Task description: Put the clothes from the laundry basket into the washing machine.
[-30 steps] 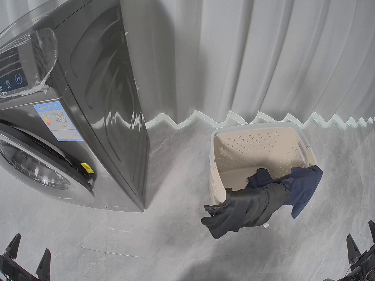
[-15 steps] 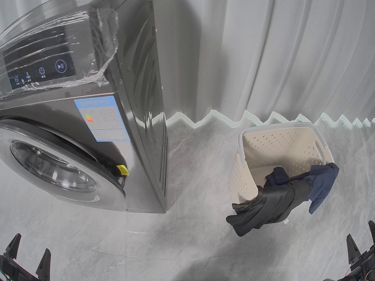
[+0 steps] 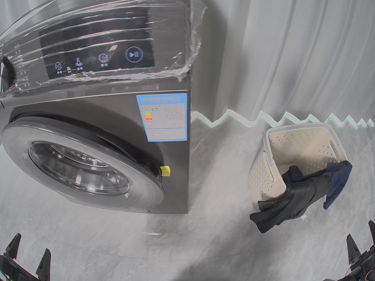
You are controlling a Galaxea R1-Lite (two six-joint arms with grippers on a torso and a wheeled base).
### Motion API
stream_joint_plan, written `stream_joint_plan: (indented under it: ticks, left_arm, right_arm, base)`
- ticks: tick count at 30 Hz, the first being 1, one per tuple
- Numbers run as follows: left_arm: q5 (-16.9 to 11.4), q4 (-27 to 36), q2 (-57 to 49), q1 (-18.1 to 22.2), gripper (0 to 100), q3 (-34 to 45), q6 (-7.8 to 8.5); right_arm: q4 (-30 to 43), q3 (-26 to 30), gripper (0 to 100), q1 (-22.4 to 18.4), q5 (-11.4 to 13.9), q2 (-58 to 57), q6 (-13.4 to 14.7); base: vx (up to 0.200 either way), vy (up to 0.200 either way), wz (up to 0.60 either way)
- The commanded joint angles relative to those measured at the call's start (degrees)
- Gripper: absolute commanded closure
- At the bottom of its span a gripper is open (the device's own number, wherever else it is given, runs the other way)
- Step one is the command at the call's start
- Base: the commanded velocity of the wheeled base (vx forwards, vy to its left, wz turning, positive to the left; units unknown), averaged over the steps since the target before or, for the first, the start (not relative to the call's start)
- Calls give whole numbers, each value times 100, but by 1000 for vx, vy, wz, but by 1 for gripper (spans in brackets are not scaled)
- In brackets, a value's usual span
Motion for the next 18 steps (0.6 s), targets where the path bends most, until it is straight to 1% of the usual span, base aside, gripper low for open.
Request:
stream_joint_plan:
  ticks: [1,12,18]
  left_arm:
    - [2,4,-104,2,0,84,-4]
    - [2,4,-104,2,0,84,-4]
    - [2,-4,-104,2,0,84,-4]
  right_arm:
    - [2,92,0,0,2,-75,2]
    - [2,92,0,9,2,-75,2]
    - [2,92,0,0,2,-75,2]
  base:
    - [0,200,0]
    - [0,200,0]
    - [0,0,0]
